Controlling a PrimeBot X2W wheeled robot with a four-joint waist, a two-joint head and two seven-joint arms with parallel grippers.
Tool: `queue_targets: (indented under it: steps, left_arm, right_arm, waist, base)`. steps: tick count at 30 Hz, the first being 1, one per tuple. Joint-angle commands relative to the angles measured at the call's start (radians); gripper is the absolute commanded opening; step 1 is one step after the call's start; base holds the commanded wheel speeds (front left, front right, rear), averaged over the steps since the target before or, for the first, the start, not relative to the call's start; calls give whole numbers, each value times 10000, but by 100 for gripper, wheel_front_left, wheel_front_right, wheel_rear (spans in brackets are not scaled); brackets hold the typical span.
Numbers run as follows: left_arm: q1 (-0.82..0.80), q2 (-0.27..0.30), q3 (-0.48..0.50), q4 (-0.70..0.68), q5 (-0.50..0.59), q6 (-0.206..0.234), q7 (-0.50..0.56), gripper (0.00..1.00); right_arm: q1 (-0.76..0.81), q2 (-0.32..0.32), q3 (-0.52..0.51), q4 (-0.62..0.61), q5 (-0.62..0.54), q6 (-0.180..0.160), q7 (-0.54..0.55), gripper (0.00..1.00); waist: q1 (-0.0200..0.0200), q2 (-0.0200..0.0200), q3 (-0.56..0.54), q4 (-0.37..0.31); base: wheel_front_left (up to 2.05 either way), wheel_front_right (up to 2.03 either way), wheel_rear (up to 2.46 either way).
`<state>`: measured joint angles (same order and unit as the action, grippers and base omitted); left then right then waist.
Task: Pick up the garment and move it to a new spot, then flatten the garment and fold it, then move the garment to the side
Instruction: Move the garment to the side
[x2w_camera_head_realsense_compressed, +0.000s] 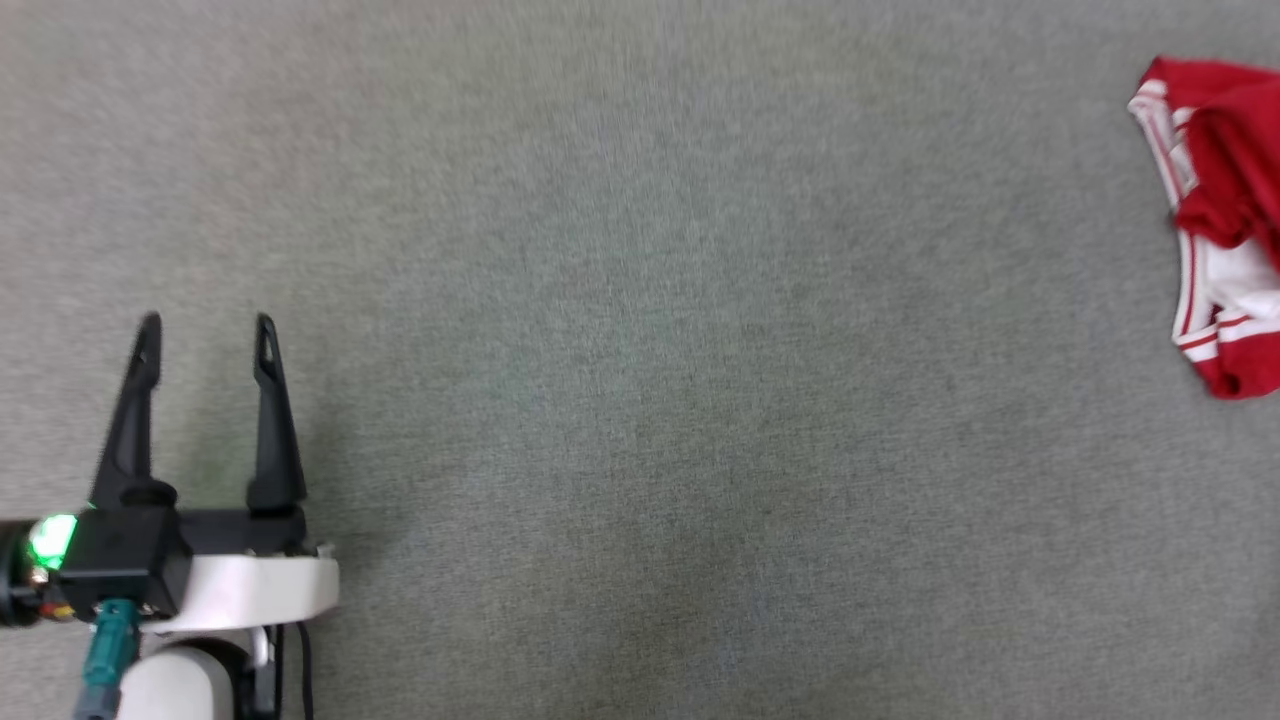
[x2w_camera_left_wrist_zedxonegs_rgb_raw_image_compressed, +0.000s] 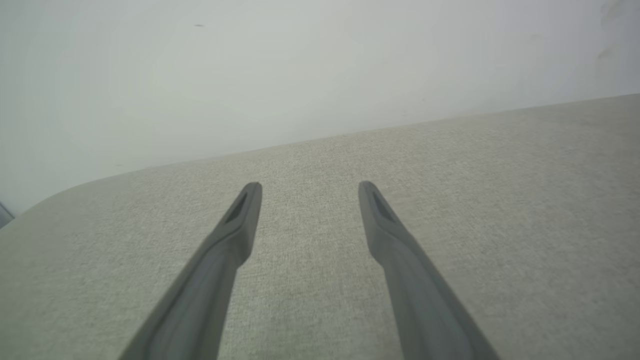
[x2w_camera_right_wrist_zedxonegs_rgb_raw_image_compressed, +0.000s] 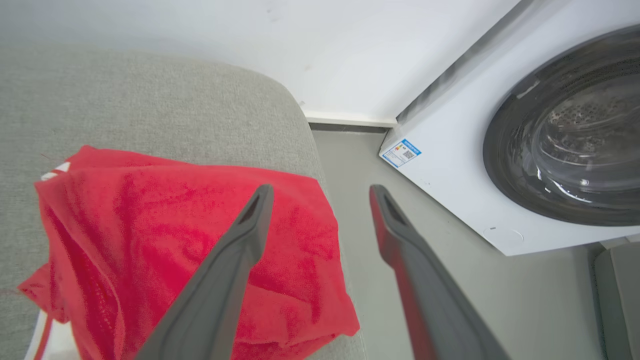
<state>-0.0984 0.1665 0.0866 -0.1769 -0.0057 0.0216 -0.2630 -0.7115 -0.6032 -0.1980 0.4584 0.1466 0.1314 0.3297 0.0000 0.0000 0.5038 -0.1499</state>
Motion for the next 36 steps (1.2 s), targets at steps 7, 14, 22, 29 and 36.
queue_targets:
  steps: [7,14,22,29,36]
  left_arm:
    - [828,-330,98,328,-178,187,-22,100]
    - [1430,-459,271,605,-226,222,-21,100]
    - [1796,-558,134,990,-111,72,-21,100]
    - [1990,-624,-102,1285,-8,19,-21,100]
    - [2255,-689,-423,1528,-12,-40,-21,100]
  right_arm:
    - [873,793,185,-1632,-134,-15,-2110,100]
    - [2011,2013,403,-2932,-461,-15,-4347,100]
    - [3435,3193,1393,-3449,-381,-14,-5403,100]
    - [4890,3887,1778,-3696,-209,-15,-5604,100]
    - [6535,4593,1844,-3684,-23,-14,-5683,100]
  waist:
    - [0,0,-1566,164]
    - [0,0,-2578,443]
    - [0,0,-3454,847]
    - [0,0,-3975,1173]
    - [0,0,-4647,1411]
  base:
    - [0,0,0]
    - [0,0,0]
    - [0,0,0]
    - [0,0,0]
    - [0,0,0]
